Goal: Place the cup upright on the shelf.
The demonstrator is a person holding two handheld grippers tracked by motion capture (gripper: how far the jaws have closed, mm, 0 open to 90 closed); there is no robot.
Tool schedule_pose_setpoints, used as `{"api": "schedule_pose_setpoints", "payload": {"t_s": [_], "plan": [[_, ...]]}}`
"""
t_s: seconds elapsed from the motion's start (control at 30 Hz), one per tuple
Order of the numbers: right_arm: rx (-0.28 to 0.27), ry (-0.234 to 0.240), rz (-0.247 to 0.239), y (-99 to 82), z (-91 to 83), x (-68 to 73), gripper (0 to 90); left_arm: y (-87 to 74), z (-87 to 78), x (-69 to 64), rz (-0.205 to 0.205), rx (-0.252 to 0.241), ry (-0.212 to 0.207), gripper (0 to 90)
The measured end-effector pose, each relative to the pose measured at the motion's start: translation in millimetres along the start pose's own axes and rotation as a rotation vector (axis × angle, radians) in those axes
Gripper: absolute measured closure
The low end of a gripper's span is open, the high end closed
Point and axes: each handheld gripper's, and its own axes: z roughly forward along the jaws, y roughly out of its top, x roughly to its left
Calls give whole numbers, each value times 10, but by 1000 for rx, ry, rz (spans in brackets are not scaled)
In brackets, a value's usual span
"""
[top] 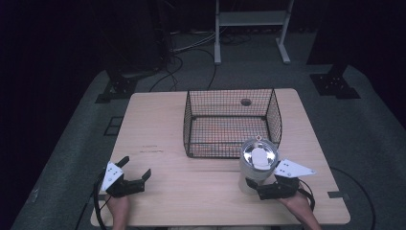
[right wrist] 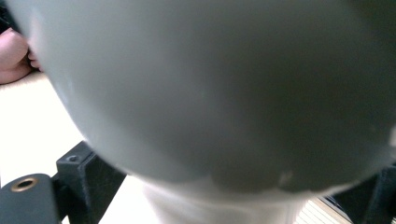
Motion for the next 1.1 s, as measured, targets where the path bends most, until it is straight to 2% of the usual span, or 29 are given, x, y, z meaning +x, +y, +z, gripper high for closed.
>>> {"api": "schedule_pose_setpoints", "payload": {"t_s": [0.47, 0.77, 0.83, 0.93, 1.1], "plan": [[-38, -2, 6, -28, 35, 8, 90, 0, 0, 0, 0, 0, 0, 0], [-39, -9, 7, -20, 26, 11, 93, -1, -1, 0, -4, -4, 0, 0], [-42, -6, 7, -21, 20, 5, 93, -1, -1, 1, -4, -4, 0, 0], [-51, 21, 37, -18, 3, -6, 94, -1, -1, 2, -4, -4, 0, 0], [-62, 25, 29, 31, -18, 10, 94, 0, -1, 1, -4, -4, 0, 0]]}}
